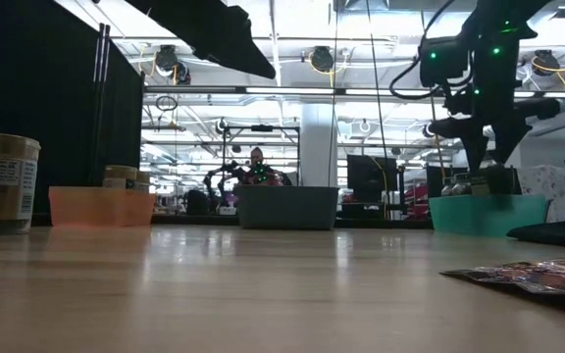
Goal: Sort spices by type
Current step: Put the green seasoning bottle into the light blue bin
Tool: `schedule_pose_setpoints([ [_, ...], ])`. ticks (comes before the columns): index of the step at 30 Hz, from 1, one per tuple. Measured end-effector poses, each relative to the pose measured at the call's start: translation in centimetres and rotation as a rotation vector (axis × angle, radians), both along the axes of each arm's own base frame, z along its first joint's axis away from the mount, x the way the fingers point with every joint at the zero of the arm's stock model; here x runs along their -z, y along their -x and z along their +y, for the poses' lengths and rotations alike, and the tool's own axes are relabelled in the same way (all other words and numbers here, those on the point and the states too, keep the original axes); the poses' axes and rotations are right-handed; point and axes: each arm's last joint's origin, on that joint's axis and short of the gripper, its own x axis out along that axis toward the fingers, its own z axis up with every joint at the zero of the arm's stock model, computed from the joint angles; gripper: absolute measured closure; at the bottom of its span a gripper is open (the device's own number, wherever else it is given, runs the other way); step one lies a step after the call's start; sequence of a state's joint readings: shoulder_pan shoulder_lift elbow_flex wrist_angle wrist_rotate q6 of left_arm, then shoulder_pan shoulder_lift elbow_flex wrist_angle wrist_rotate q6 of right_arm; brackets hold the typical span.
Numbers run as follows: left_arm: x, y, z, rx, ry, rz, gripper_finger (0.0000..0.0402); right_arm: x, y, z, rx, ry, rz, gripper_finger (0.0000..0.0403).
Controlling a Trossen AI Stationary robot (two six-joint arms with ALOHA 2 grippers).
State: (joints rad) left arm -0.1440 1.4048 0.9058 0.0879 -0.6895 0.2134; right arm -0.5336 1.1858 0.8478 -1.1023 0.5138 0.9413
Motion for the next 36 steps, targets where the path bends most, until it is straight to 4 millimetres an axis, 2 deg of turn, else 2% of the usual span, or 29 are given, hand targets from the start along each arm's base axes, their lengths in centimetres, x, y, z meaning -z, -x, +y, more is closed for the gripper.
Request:
schedule_pose_setpoints([
  [6,0.0,0.0,0.0,0.000,0.000,0.001,0.0086,-0.7,0.8,-0.2,0.001,0.000,-0.036,0.0240],
  [11,0.0,0.0,0.0,0.000,0.000,0.000,0.0086,-1.6,2.4,0.2,-0.019,0.027,-0.129,0.0240],
  [15,0.0,0.0,0.0,0.000,0.001,0.000,0.0086,-1.2,3.8,0.6,-0.015,0.048,-0.219,0.0240],
  [18,0.0,0.0,0.0,-0.005,0.012,-0.008,0.0086,-0.1,4.6,0.9,-0.009,0.030,-0.254,0.0240],
  [23,0.0,0.0,0.0,-0.005,0.015,-0.011,0.0086,0.9,5.1,0.9,0.013,0.028,-0.266,0.0240],
  [32,-0.1,0.0,0.0,-0.006,0.018,-0.020,0.0086,0.9,5.1,0.7,0.002,0.054,-0.252,0.0240],
  [36,-0.1,0.0,0.0,-0.005,0.018,-0.020,0.0086,0.9,5.1,0.6,0.001,0.055,-0.252,0.0206],
])
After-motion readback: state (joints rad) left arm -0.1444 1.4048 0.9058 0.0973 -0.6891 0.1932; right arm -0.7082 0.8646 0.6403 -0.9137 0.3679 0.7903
